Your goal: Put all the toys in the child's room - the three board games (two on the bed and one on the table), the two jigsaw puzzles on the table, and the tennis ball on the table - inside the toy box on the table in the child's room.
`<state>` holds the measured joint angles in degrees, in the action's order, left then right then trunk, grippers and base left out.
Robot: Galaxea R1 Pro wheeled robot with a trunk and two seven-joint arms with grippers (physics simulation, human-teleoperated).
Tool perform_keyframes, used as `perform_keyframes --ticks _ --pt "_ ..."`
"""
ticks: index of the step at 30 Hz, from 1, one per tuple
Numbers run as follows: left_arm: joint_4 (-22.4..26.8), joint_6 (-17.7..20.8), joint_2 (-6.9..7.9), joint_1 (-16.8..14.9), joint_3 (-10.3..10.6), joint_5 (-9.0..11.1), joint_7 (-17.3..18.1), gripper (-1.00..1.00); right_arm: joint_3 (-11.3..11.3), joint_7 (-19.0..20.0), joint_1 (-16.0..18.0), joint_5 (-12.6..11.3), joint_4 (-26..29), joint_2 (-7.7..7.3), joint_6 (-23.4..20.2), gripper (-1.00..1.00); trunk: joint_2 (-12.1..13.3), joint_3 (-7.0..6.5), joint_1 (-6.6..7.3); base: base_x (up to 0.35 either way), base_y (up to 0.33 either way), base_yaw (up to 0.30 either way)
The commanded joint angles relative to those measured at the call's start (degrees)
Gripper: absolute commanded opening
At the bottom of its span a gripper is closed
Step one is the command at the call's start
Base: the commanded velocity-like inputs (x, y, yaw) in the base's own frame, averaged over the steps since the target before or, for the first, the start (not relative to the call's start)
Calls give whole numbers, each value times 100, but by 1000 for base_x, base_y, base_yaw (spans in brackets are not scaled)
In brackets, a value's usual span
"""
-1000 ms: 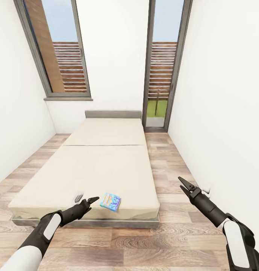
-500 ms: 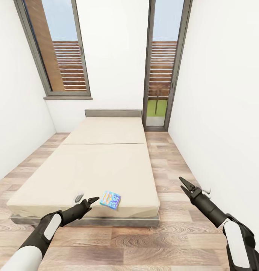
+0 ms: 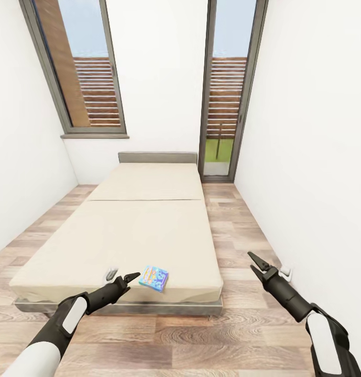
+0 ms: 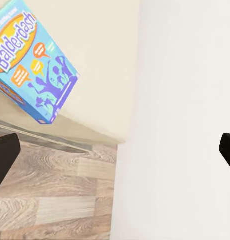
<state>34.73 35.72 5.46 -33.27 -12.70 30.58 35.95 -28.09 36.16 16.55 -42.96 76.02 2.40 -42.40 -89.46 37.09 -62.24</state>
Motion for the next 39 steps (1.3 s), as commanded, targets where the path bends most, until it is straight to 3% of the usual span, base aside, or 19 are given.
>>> perform_keyframes --ticks 1,7,12,21,32,39 --pt "-1 41 -1 -4 -17 18 12 100 -15 12 6 -14 -32 6 -36 100 -3 5 0 66 0 0" --pt "-69 232 161 -29 -17 33 206 100 -10 -182 -2 -2 -225 -25 -53 100 -3 5 0 0 0 0" --pt "49 196 -2 -14 -40 73 367 100 -1 -28 7 2 -156 -56 -26 100 -3 5 0 0 0 0" --pt "52 201 -18 -14 -39 71 656 100 -2 -14 6 -2 -140 -80 -31 100 -3 5 0 0 0 0" --pt "32 207 -19 -15 -33 78 1008 100 -4 -8 8 -9 -140 -82 -32 100 -444 203 -242 0 0 0" --pt "19 201 -17 -14 -38 87 1040 100 -6 -5 7 -10 -140 -82 -36 100 -725 328 -395 0 0 0"
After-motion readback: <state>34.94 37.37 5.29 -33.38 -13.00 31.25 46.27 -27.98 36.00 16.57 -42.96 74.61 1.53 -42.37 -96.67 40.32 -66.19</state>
